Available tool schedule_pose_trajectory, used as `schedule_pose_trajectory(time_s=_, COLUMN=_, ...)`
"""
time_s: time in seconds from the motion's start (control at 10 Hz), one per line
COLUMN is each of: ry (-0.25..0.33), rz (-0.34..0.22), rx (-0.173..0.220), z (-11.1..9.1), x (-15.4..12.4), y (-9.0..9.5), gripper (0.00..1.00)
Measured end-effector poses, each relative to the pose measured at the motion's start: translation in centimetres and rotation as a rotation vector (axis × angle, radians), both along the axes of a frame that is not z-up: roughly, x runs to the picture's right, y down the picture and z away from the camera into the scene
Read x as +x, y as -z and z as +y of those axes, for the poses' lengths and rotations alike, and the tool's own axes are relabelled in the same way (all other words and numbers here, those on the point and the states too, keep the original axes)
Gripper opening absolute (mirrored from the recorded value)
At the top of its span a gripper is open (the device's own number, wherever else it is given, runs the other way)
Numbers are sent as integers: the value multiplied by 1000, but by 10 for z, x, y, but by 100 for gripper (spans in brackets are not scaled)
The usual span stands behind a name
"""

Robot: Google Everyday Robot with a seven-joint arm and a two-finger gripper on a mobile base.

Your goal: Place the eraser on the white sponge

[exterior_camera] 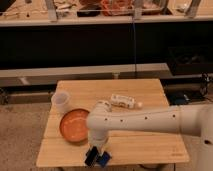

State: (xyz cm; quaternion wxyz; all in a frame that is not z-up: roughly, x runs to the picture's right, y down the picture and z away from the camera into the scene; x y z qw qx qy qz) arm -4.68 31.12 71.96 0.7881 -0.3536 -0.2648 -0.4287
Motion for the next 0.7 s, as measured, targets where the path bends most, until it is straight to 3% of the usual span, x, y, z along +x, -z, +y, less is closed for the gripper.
schedule_pose_trajectory(time_s=0.3, ry=10, rz=6, rx=-3, z=1, x=0, y=-1, gripper=78)
schedule_pose_trajectory(time_s=0.7, ry=19, rz=-13, rx=-9, z=0, x=2, y=1, gripper=80)
